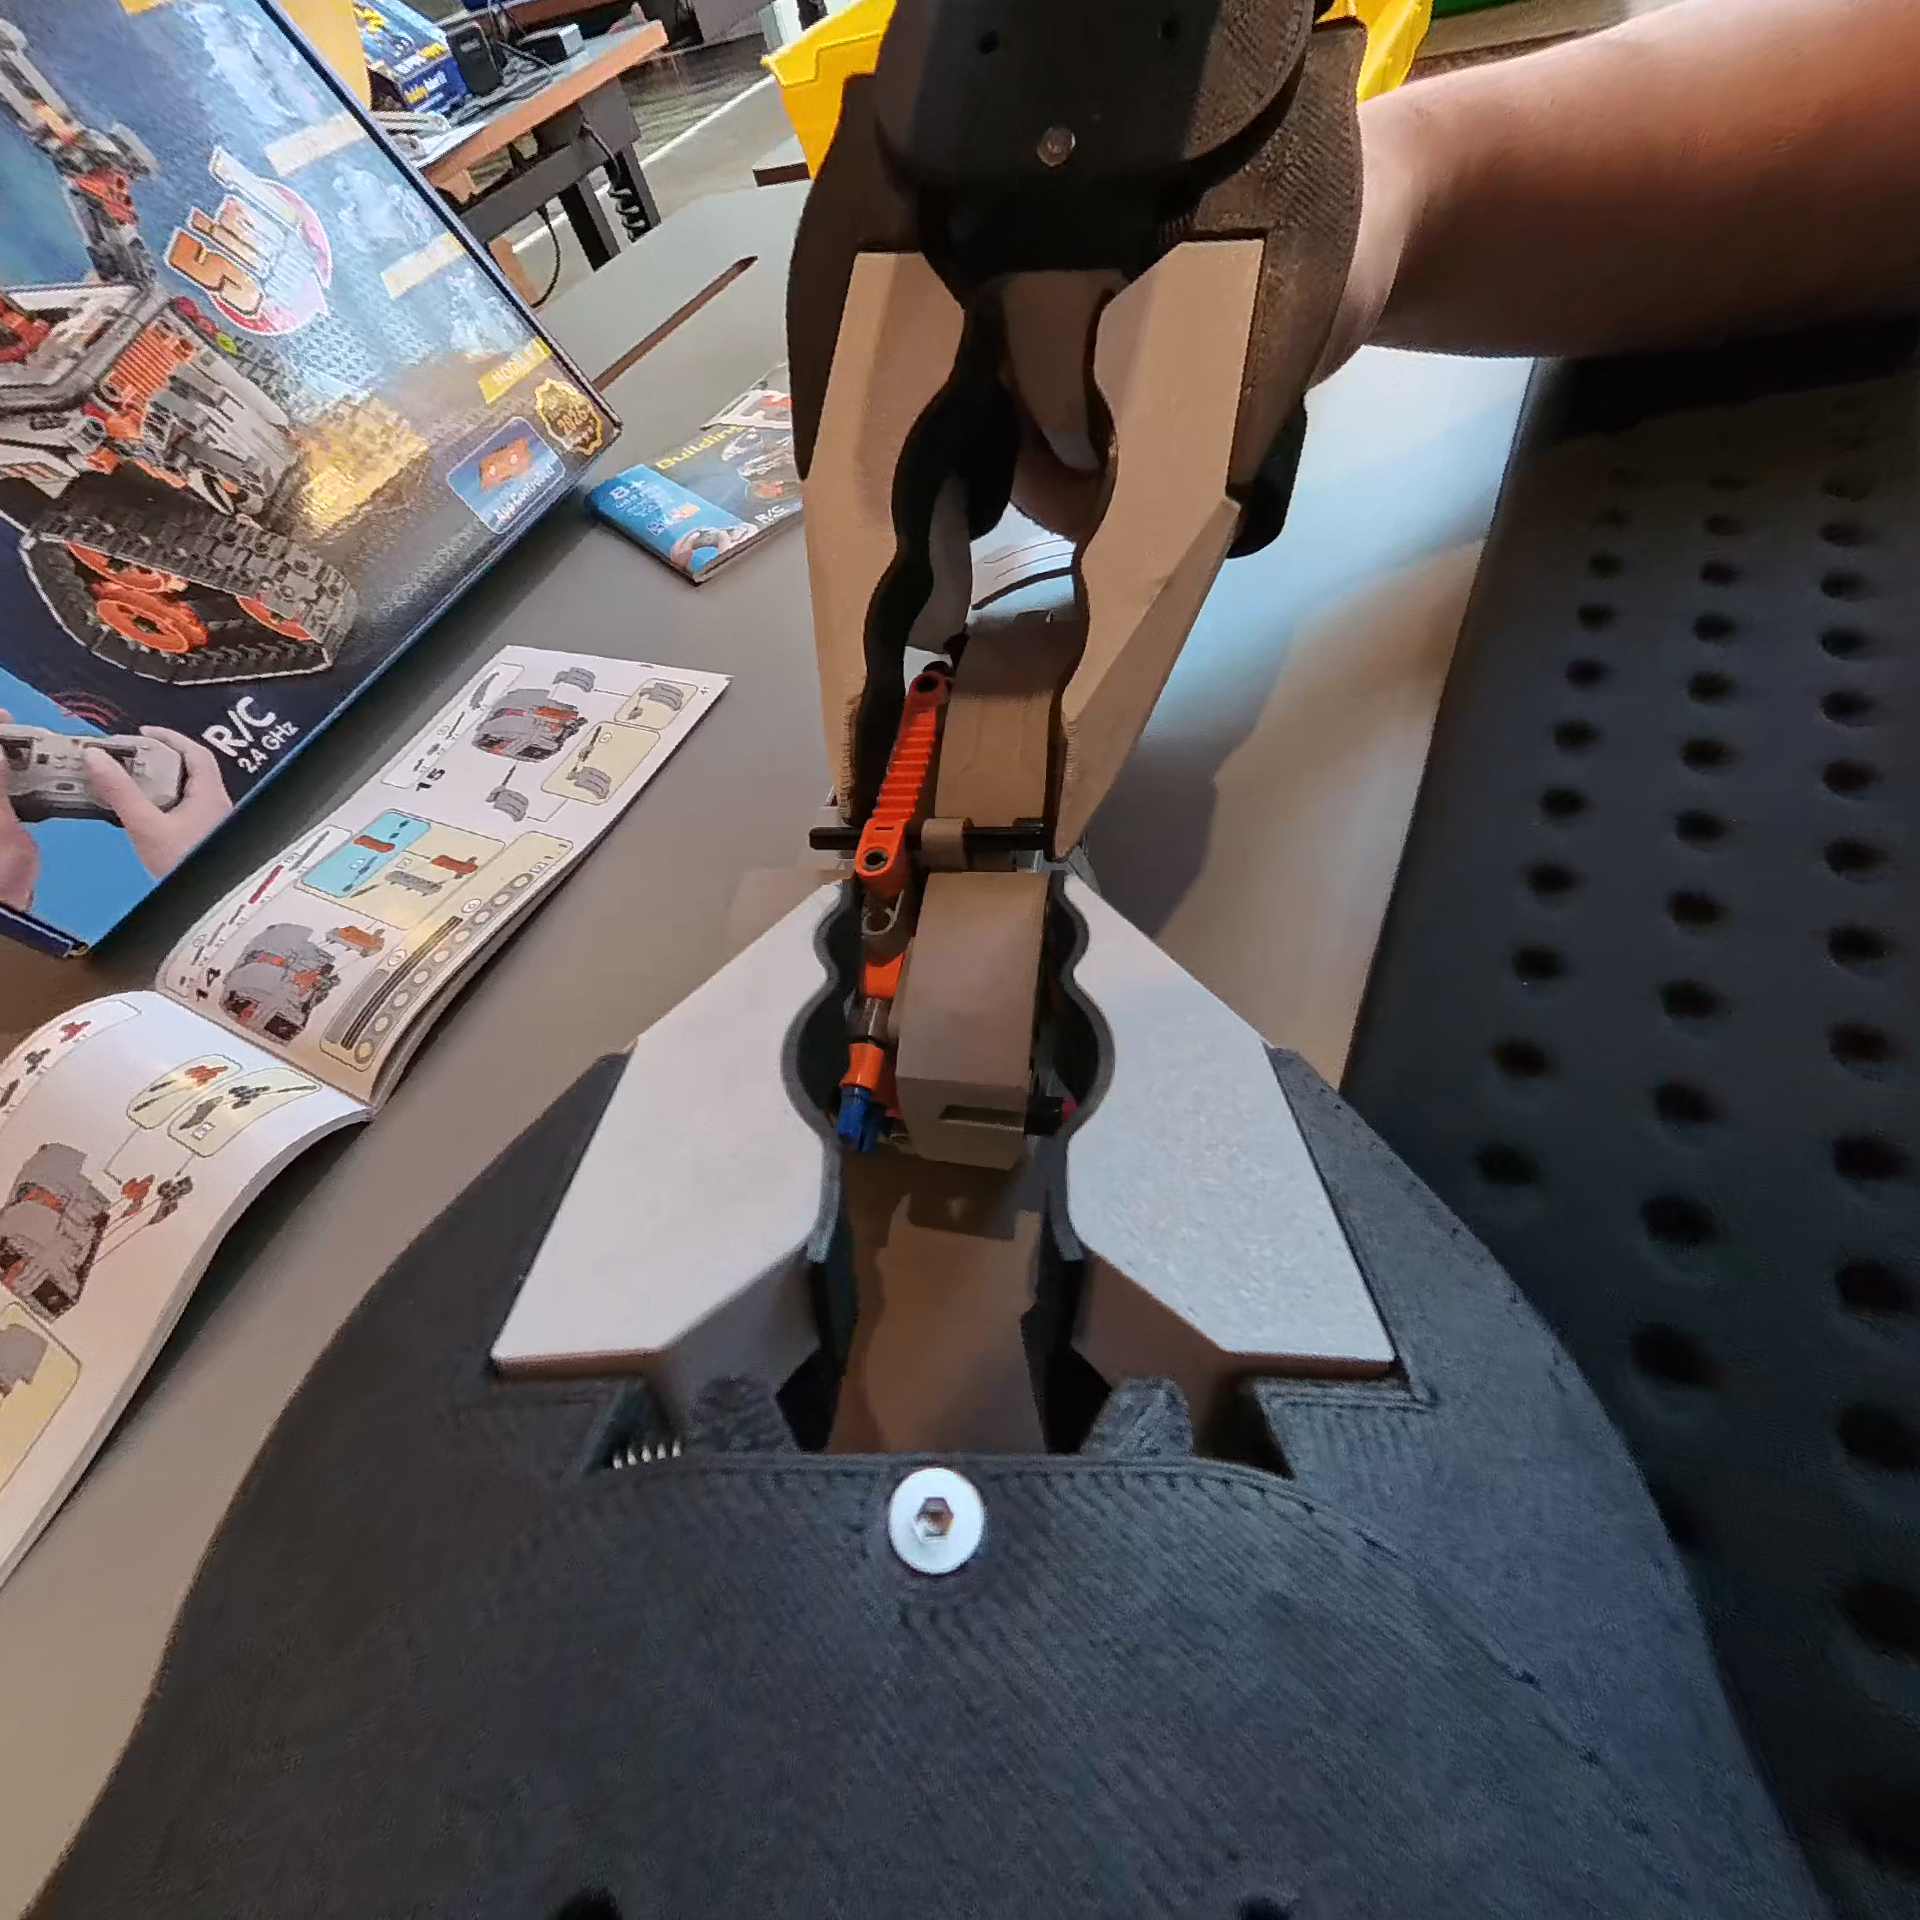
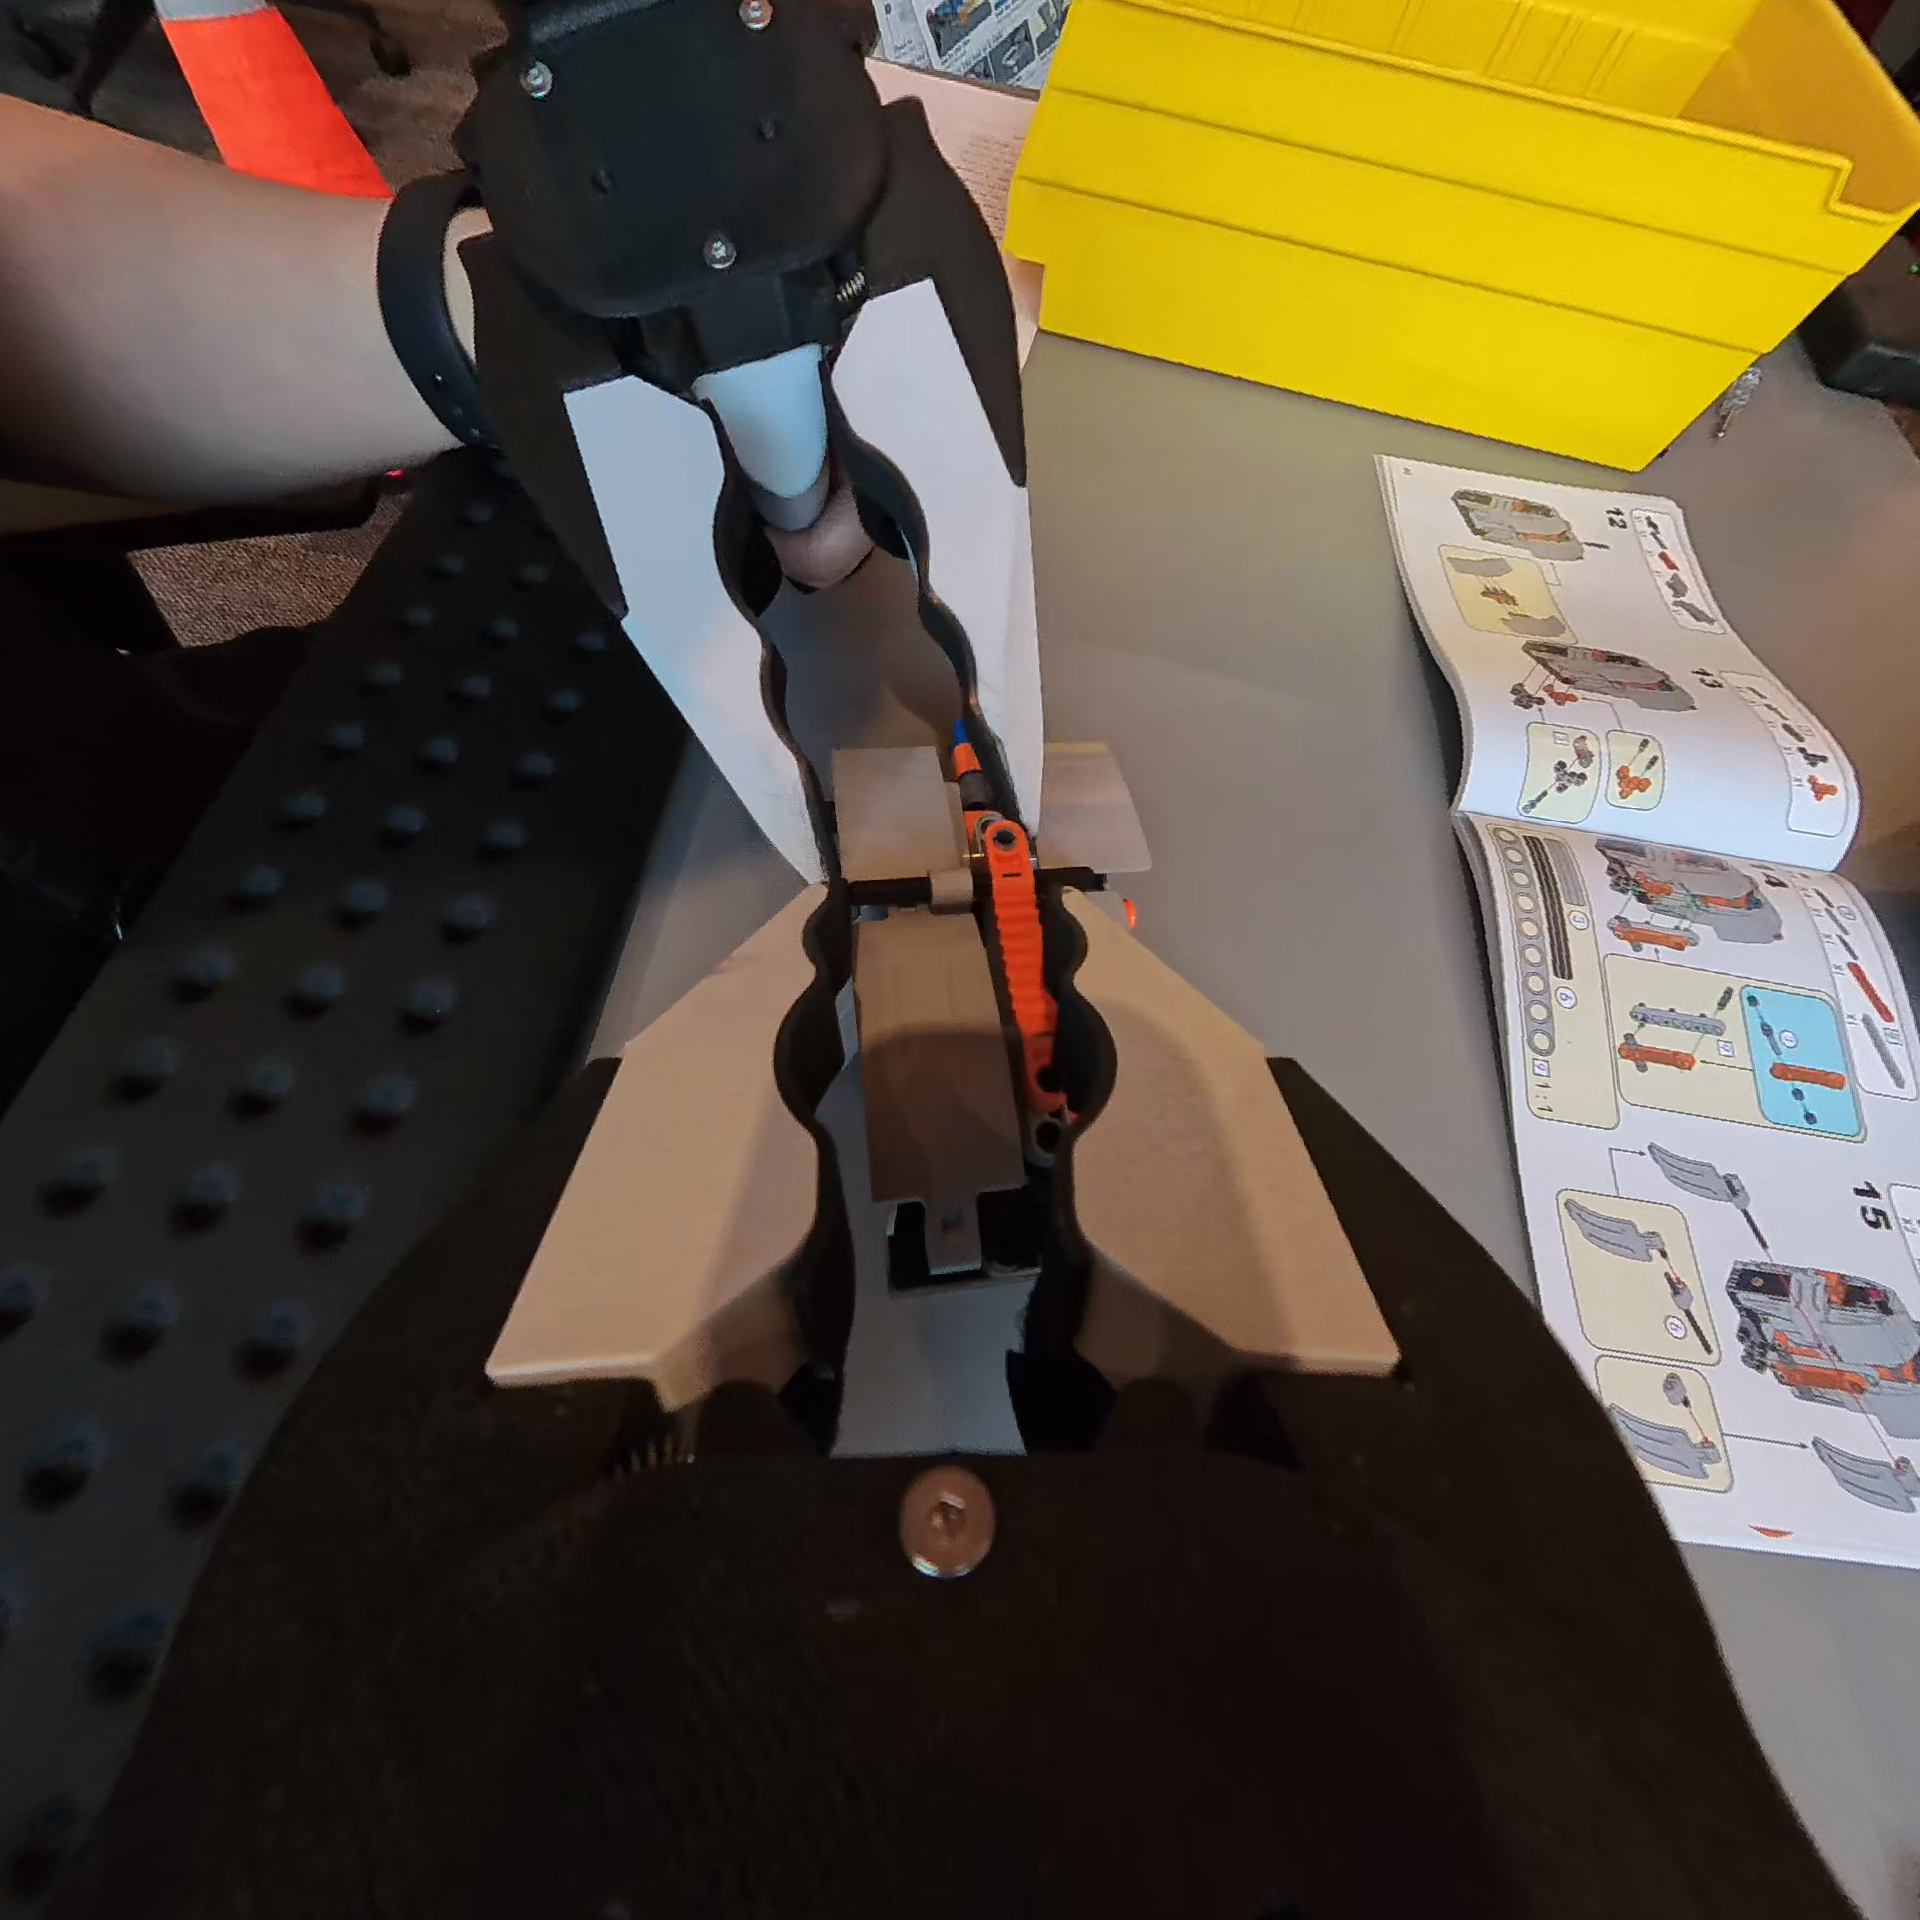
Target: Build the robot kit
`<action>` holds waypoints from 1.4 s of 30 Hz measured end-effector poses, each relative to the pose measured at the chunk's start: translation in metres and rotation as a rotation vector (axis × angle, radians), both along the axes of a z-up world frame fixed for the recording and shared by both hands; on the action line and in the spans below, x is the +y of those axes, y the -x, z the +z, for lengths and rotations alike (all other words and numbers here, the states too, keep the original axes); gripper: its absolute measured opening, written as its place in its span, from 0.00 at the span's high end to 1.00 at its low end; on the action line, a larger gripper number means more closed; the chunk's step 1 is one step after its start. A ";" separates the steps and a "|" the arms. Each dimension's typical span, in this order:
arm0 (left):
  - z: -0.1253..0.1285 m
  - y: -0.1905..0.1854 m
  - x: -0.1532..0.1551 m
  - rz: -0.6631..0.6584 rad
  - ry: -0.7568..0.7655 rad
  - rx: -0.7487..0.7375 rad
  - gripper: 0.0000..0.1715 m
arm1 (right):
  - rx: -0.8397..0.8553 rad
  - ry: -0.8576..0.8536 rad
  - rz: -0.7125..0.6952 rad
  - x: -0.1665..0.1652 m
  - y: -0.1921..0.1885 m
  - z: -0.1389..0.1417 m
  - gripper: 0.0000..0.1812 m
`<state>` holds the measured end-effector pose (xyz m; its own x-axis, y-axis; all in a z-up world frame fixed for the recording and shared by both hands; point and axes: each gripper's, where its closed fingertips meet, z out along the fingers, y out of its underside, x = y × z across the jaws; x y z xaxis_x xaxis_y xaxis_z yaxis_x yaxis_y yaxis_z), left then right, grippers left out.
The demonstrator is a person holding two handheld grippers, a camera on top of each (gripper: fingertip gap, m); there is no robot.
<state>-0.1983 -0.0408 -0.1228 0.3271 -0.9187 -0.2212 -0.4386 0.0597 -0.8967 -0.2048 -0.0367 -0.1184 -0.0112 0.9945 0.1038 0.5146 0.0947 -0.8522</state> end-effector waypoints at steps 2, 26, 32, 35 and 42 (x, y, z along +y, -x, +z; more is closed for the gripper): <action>0.000 0.000 0.000 0.002 -0.020 0.006 0.81 | -0.001 -0.014 0.003 0.000 0.000 0.000 0.81; -0.002 -0.002 0.000 0.013 0.020 -0.028 0.80 | -0.015 -0.035 -0.013 0.000 0.000 -0.001 0.81; -0.002 -0.003 0.001 0.019 0.020 -0.031 0.80 | -0.021 -0.037 -0.014 -0.001 -0.001 -0.001 0.81; -0.002 -0.003 0.001 0.019 0.019 -0.033 0.80 | -0.019 -0.044 -0.016 -0.001 -0.001 -0.001 0.82; -0.002 -0.003 0.001 0.026 -0.004 -0.030 0.80 | -0.005 -0.002 -0.061 0.000 -0.001 0.000 0.80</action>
